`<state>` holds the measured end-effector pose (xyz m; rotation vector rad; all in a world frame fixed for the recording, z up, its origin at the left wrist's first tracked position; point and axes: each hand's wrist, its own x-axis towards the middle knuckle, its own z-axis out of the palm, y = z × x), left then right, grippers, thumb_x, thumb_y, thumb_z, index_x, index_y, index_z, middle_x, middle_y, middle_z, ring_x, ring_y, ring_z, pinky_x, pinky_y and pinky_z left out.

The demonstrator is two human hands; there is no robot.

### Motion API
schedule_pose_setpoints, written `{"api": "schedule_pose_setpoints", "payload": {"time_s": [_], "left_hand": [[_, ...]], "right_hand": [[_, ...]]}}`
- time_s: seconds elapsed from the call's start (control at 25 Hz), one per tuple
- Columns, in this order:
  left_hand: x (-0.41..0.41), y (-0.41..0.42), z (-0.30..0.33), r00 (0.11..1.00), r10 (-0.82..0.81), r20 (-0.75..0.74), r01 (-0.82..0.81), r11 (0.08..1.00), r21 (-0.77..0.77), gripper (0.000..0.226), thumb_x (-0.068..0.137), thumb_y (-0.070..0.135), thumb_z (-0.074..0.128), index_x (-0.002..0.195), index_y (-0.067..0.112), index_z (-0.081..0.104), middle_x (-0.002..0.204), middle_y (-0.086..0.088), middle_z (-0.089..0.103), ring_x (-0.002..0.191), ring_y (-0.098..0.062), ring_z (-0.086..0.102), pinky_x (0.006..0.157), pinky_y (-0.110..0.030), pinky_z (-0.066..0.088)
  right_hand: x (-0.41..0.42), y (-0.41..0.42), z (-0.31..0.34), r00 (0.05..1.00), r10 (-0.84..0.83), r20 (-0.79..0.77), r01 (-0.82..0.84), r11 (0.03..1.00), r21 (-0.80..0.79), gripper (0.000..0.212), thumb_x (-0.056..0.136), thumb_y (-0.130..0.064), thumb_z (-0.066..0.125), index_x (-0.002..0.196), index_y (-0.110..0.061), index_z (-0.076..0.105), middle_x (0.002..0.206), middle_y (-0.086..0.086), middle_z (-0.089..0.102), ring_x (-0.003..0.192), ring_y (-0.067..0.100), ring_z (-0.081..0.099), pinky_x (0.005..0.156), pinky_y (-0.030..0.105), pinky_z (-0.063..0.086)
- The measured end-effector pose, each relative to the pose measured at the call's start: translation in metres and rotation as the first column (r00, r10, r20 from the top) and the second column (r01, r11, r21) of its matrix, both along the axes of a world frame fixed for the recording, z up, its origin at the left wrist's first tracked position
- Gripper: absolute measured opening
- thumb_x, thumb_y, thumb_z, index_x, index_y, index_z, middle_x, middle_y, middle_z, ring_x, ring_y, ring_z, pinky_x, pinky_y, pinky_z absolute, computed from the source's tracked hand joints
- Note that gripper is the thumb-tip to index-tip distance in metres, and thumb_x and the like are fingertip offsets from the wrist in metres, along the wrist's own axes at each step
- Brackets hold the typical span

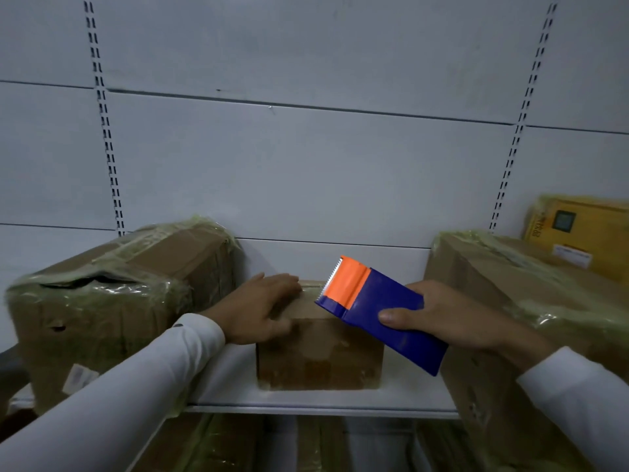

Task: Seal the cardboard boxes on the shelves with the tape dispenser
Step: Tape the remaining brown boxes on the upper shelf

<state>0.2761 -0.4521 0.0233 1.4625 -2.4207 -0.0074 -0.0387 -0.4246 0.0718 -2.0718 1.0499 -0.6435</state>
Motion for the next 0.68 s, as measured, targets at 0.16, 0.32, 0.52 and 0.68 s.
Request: {"api": "schedule_pose_setpoints", "payload": {"time_s": [0.16, 0.32, 0.52, 0.68], "left_hand": [[-0.002, 0.01, 0.02, 0.912, -0.144, -0.383, 0.144, 0.989, -0.028, 0.037, 0.093, 0.043, 0.051, 0.127, 0.027, 0.054, 0.125, 0.011, 0.059, 0.114, -0.002, 0.053, 0.101, -0.03, 0.043], [-0.01, 0.017, 0.034, 0.81, -0.309, -0.499, 0.356, 0.935, -0.001, 0.032, 0.098, 0.028, 0.046, 0.126, 0.017, 0.058, 0.12, 0.005, 0.064, 0.112, -0.008, 0.058, 0.098, -0.03, 0.046], [-0.009, 0.014, 0.031, 0.699, -0.199, -0.686, 0.365, 0.925, 0.103, 0.033, 0.1, 0.019, 0.043, 0.13, 0.013, 0.054, 0.12, -0.004, 0.064, 0.11, -0.017, 0.061, 0.097, -0.041, 0.05], [-0.009, 0.013, 0.033, 0.666, -0.185, -0.722, 0.368, 0.924, 0.104, 0.023, 0.099, 0.016, 0.045, 0.096, 0.005, 0.065, 0.089, -0.013, 0.067, 0.083, -0.023, 0.063, 0.078, -0.039, 0.053]], "right_hand": [[0.015, 0.008, 0.004, 0.997, -0.004, -0.076, 0.004, 1.0, -0.002, 0.043, 0.074, -0.052, 0.07, 0.097, -0.016, 0.066, 0.088, 0.002, 0.076, 0.078, 0.022, 0.073, 0.066, 0.021, 0.055], [0.029, 0.01, 0.01, 0.994, 0.009, -0.109, -0.011, 1.0, -0.017, 0.038, 0.082, -0.047, 0.072, 0.1, -0.015, 0.065, 0.09, 0.0, 0.076, 0.078, 0.017, 0.073, 0.064, 0.017, 0.054], [0.036, 0.008, 0.022, 0.991, 0.047, -0.126, -0.049, 0.999, -0.016, 0.028, 0.08, -0.04, 0.071, 0.098, -0.019, 0.065, 0.089, -0.004, 0.076, 0.078, 0.013, 0.073, 0.062, 0.015, 0.053], [0.037, 0.0, 0.034, 0.979, 0.066, -0.192, -0.074, 0.997, -0.038, 0.033, 0.081, -0.046, 0.073, 0.099, -0.019, 0.065, 0.091, -0.001, 0.076, 0.081, 0.016, 0.073, 0.066, 0.017, 0.055]]}}
